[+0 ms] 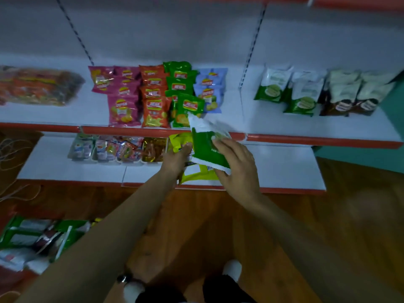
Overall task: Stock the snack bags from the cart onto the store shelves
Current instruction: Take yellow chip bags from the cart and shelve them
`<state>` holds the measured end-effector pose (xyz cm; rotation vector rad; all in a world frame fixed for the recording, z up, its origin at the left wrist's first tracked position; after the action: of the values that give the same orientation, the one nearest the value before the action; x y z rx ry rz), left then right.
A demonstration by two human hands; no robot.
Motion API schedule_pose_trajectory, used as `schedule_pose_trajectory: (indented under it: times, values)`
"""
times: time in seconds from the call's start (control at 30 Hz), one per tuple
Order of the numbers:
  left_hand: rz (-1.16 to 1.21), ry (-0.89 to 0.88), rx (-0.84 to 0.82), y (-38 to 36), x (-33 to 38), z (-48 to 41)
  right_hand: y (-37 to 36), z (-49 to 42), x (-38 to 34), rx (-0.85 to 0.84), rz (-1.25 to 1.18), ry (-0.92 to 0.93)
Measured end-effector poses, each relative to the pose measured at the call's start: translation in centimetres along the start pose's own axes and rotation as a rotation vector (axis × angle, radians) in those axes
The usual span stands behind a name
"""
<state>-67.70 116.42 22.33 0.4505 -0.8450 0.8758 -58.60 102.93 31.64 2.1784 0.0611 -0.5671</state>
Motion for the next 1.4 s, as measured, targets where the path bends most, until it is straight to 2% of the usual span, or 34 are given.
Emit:
schedule_pose_trajectory:
  times: [0.13, 0.3, 0.53, 0.67, 0.73, 0.77, 0.83, 0.93, 1.0, 1.07, 1.13, 1.2, 1.27, 1.4]
  values:
    - [0.0, 0.077, 0.001, -6.1, -1.5, -0.2, 2.4, 2.2, 4.2, -0.088, 0.146, 0.174]
    - [0.026, 0.115, 0.01, -10.8, -1.5, -0.1, 4.7, 2.5, 7.7, -0.068, 0.168, 0.266]
    - [0.086, 0.083, -0.007, -15.0, 1.2, -2.0, 5.4, 0.8, 11.8, -0.046, 0.124, 0.132]
    - [0.117, 0.152, -0.101, -18.3, 1.9, -5.6, 5.5, -0.5, 14.8, -0.083, 0.134, 0.115]
    - [0.11, 0.172, -0.119, -19.9, 3.0, -7.3, 6.0, -1.5, 15.9, -0.079, 0.055, 0.084]
    - [0.101, 0.156, -0.103, -20.4, 4.2, -7.7, 6.6, -2.3, 16.5, -0.052, -0.017, 0.038]
    - [0.087, 0.121, -0.104, -21.6, 6.4, -8.1, 8.3, -3.7, 18.9, 0.104, -0.158, -0.118]
    - [0.094, 0.072, -0.155, -23.5, 8.4, -9.8, 9.8, -5.3, 23.8, 0.318, -0.274, -0.426]
    - [0.117, 0.055, -0.172, -24.3, 9.7, -10.7, 8.7, -5.6, 27.1, 0.272, -0.469, -0.741]
    - [0.107, 0.037, -0.169, -24.9, 10.7, -11.6, 6.4, -5.3, 29.1, 0.172, -0.786, -1.004]
    - [0.081, 0.007, -0.179, -25.4, 11.5, -12.2, 4.9, -5.3, 30.3, 0.069, -0.953, -1.086]
    - [0.056, -0.021, -0.184, -26.0, 12.1, -12.7, 4.2, -5.7, 31.2, -0.031, -0.976, -1.072]
    - [0.053, -0.016, -0.177, -26.4, 12.2, -13.1, 3.6, -6.1, 31.7, -0.084, -1.02, -1.06]
    - [-0.027, -0.063, -0.12, -27.2, 12.2, -13.5, 2.2, -5.7, 33.5, -0.162, -1.177, -1.156]
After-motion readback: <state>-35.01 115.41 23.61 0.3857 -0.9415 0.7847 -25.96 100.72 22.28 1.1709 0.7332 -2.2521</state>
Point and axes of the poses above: each hand's wrist, its own z-axis away from the middle knuckle, its own y-axis out of the back of the hand, x = y × z, the point moved 10 cm from there along -z, towards the middle knuckle, and after that the axes turned 5 degrees about y, right-handed, at the moved point
